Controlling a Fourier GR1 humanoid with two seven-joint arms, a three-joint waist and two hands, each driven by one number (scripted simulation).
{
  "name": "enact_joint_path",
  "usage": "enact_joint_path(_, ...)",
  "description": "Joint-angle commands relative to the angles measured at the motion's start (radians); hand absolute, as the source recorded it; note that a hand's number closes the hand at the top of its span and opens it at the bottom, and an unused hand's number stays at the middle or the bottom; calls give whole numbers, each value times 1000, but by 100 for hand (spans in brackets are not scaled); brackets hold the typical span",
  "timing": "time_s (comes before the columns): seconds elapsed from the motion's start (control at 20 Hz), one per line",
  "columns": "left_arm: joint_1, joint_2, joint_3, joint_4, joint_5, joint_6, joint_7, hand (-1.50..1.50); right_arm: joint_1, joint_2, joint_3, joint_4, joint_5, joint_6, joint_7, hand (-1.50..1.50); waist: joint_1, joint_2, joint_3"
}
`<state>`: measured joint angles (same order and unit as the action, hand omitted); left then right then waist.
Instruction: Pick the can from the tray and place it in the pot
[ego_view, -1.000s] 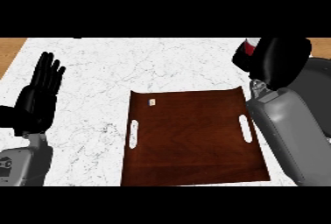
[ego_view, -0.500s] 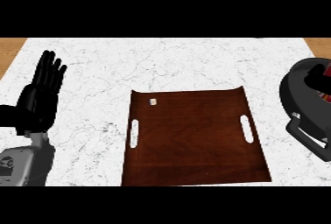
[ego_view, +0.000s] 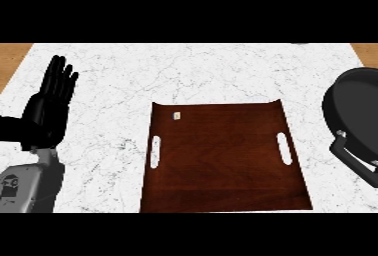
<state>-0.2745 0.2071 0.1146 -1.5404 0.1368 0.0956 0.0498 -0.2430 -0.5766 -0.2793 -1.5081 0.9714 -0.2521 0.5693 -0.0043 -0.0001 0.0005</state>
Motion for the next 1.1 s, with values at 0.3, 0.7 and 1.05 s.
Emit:
enact_joint_path(0.3,-28,-19,-6,5,1,-9,13,0,-126,-82,-107,483,-88,-91,-287,150,15,4,0)
enact_joint_path(0.7,-28,-52,-46,-20,-51,35,12,0,-183,-47,-205,734,-320,20,-487,-150,19,6,2)
enact_joint_path(1.05,-23,-22,-15,-2,-21,-7,27,0,-267,-13,-196,708,-361,-38,-617,-150,11,2,0)
